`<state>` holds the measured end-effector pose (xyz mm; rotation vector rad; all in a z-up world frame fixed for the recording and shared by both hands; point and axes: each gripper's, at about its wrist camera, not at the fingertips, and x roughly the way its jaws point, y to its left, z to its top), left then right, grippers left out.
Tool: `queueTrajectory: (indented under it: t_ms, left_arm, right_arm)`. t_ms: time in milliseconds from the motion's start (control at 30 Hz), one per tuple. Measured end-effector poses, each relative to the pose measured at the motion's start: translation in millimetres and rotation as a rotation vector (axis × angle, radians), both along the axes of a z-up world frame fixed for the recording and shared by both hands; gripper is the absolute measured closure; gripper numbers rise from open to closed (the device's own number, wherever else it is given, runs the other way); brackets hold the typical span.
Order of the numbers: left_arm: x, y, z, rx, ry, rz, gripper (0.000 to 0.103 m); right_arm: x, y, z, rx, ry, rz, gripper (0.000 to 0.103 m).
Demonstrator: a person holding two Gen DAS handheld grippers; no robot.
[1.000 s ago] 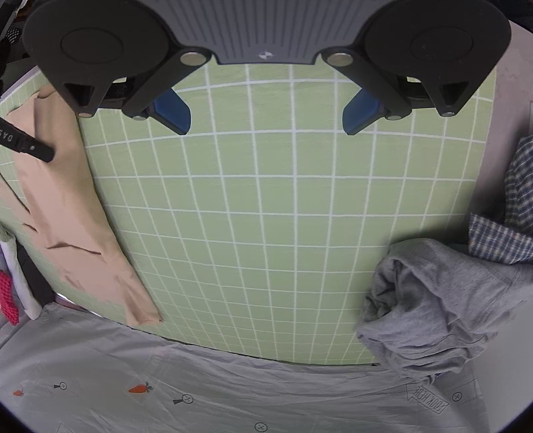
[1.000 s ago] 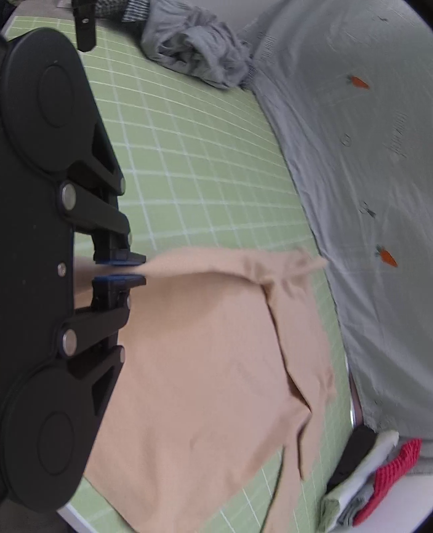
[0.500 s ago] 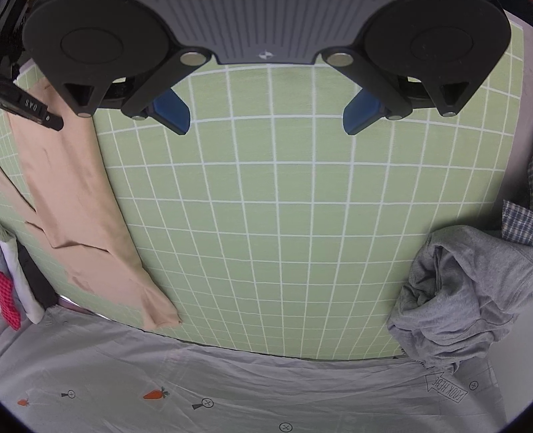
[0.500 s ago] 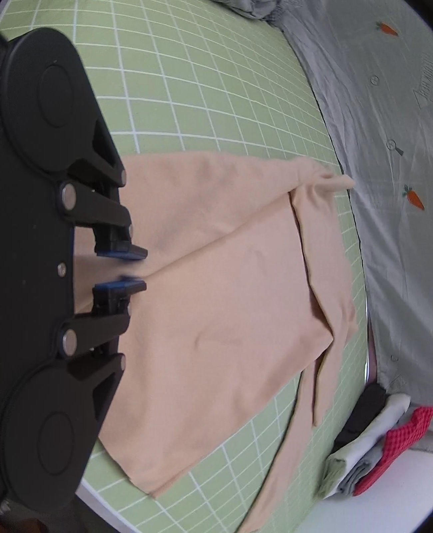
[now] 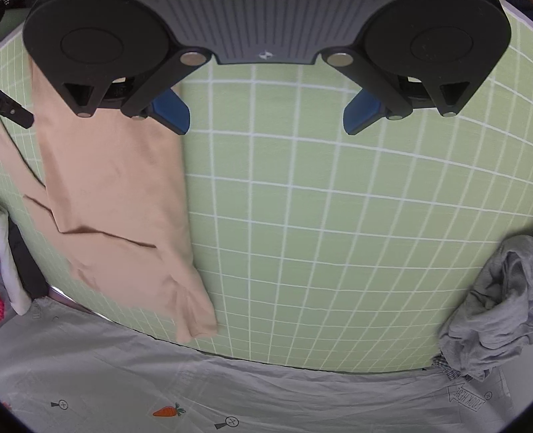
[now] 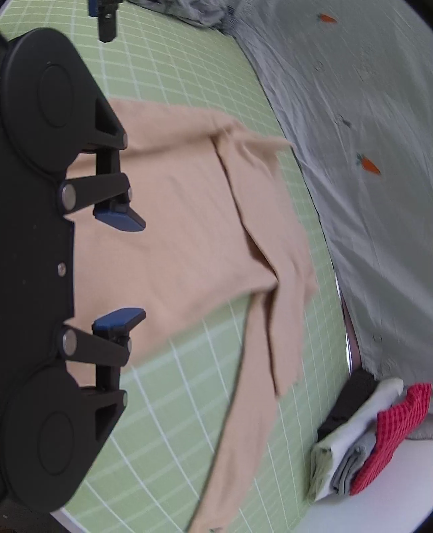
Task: Fold clothes
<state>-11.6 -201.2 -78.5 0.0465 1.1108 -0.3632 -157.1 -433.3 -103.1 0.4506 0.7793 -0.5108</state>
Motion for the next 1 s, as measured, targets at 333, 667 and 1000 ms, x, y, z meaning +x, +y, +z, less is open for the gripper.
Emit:
queueTrajectory:
  t_ms: [333,667,1000]
  left_arm:
    - [54,-64,-21,0.028,-0.002,0.054,0.005]
    - [155,-119,-31,0.059,-0.031,0.05,0.005]
    - [241,-158,-42,0.041,-0.078,-0.026,0.005]
  right_arm:
    - [11,-118,-24,0.02,-0.014,-0.132,0.05]
    - [85,-224,-47,-0.02,0.017,-0.233,0.046]
    - [148,-244,-66,-0.069,0.082,-0.229,0.041]
